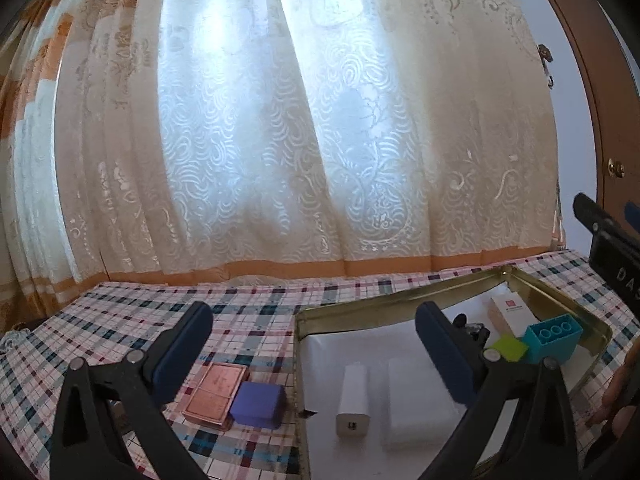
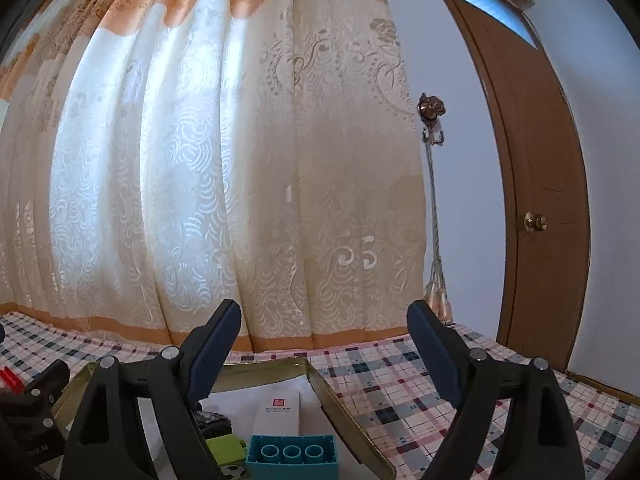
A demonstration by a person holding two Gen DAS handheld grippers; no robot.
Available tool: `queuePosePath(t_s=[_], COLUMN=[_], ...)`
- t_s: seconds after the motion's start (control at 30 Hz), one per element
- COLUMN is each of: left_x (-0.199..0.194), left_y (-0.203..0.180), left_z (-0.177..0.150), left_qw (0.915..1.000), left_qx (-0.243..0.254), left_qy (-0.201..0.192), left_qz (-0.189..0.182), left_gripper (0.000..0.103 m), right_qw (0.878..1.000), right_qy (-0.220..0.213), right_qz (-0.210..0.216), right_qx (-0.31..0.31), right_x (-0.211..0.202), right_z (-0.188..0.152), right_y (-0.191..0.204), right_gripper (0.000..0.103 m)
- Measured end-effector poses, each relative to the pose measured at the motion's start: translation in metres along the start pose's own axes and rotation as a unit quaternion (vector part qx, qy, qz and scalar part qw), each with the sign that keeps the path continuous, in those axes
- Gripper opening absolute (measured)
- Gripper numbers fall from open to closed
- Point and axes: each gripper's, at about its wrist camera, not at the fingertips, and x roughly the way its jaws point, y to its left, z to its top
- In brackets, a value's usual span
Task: Organize rigid objects
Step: 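Lift both open tools up and away from the tray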
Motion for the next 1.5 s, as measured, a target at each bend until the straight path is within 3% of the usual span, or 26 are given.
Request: queuePosePath(t_s=[0.3, 0.53, 0.6, 0.8, 1.0, 1.33, 1.5], left_x=[-0.002, -0.005, -0.007, -0.012, -0.016, -0.023, -0.027], left_y=[0.019, 0.02, 0.021, 0.023, 0.025, 0.025, 0.042], left_z=[-0.004, -0.006, -0.007, -0.008, -0.01, -0.015, -0.017], left_qw=[0.999, 0.9989, 0.999, 0.999, 0.9987, 0.9968, 0.9981], left_qx=[-0.042, -0.042, -0.042, -0.043, -0.04, -0.025, -0.025], left_qy=[0.007, 0.014, 0.013, 0.013, 0.016, 0.03, 0.028], left_qz=[-0.008, -0.012, -0.01, -0.009, -0.027, -0.07, -0.05], left_gripper=[0.103, 0.103, 0.103, 0.103, 0.103, 0.103, 0.103], right_qw=[0.999, 0.999, 0.999, 0.998, 0.999, 0.996, 0.995], right_qy=[0.013, -0.024, -0.031, -0.059, -0.008, -0.019, 0.011], right_qz=[-0.018, -0.015, -0.018, -0.024, -0.024, -0.02, -0.004], right_qx=[0.033, 0.026, 0.024, 0.018, 0.029, 0.082, 0.103], right_x=[-0.008, -0.03, -0.035, -0.048, -0.035, -0.045, -0.045], right_z=[-0.001, 0.002, 0.002, 0.003, 0.002, 0.0, -0.003], right_y=[-0.014, -0.011, -0.01, -0.008, -0.012, -0.023, -0.018], right_gripper=[0.087, 0.088, 0.095, 0.103, 0.103, 0.103, 0.103])
